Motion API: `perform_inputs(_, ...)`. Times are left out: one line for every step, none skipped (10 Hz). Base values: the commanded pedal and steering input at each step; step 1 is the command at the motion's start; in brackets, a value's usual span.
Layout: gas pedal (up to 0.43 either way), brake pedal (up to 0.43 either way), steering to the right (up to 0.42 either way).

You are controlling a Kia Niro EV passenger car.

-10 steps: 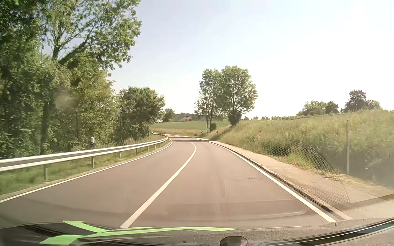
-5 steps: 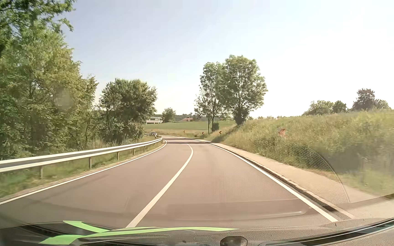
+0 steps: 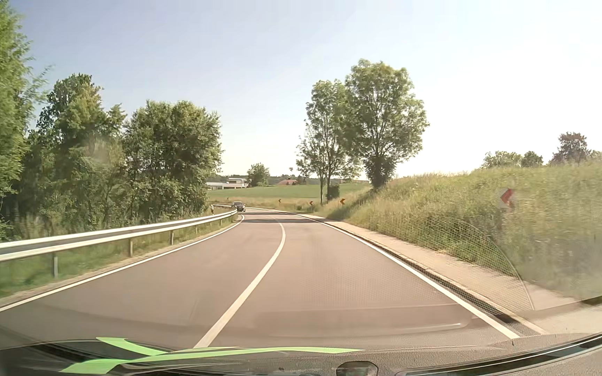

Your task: Follow the waypoints while adhering to traffic rules and regulations

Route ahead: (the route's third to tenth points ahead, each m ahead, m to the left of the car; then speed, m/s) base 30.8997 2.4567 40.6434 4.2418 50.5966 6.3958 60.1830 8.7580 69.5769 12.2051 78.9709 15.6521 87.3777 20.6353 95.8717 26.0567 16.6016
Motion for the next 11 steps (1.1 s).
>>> perform_inputs(0.047, 0.000, -0.008)
perform_inputs(0.039, 0.000, -0.009)
perform_inputs(0.028, 0.000, -0.010)
perform_inputs(0.028, 0.000, -0.014)
perform_inputs(0.039, 0.000, -0.019)
perform_inputs(0.059, 0.000, -0.021)
perform_inputs(0.059, 0.000, -0.021)
perform_inputs(0.059, 0.000, -0.021)
perform_inputs(0.059, 0.000, -0.022)
perform_inputs(0.047, 0.000, -0.023)
perform_inputs(0.047, 0.000, -0.024)
